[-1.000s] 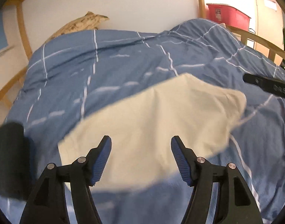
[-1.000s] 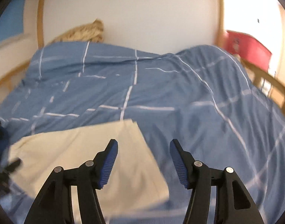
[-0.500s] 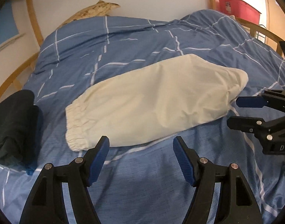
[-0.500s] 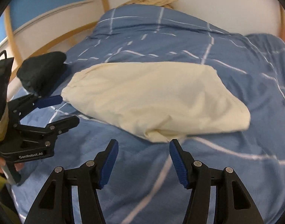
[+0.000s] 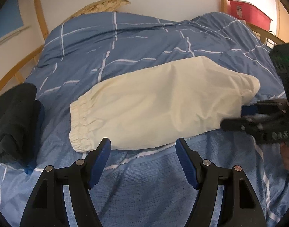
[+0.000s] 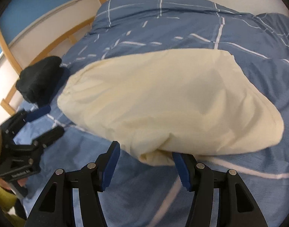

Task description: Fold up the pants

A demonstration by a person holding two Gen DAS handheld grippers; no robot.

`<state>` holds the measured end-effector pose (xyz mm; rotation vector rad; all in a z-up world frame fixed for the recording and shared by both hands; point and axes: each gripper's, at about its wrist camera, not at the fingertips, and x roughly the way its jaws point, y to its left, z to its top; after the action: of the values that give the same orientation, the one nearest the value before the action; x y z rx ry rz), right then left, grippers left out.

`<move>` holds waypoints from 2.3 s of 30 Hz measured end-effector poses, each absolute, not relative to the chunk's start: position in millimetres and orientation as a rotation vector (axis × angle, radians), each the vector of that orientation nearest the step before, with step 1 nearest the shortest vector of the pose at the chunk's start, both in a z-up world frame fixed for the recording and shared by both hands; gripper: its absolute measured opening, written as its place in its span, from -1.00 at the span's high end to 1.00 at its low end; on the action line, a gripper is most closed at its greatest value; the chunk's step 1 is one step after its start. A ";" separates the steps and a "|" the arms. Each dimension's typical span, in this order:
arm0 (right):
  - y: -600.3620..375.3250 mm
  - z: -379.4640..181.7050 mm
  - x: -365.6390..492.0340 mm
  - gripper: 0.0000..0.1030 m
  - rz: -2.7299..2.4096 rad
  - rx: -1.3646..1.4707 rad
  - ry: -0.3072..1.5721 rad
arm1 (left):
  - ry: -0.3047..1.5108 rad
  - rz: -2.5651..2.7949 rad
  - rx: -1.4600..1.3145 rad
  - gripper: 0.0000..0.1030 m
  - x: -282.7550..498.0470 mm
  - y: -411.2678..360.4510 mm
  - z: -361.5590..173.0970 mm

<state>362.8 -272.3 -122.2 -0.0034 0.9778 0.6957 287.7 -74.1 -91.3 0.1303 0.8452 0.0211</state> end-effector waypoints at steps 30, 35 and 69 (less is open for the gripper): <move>-402.1 -113.6 315.2 0.26 0.214 0.469 0.769 | 0.759 -0.155 0.233 -0.40 300.8 -142.2 -87.1; -407.4 -128.3 325.6 0.25 0.211 0.562 0.769 | 0.768 -0.135 0.230 -0.40 304.6 -146.4 -90.2; -223.0 -43.3 263.4 -0.25 0.182 -0.031 0.587 | 0.647 0.047 -0.038 -0.40 235.1 15.7 -69.1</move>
<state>263.4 -223.0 -43.3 -0.0306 0.5874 0.1821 235.1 15.7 -69.1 -0.0385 0.6471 0.0465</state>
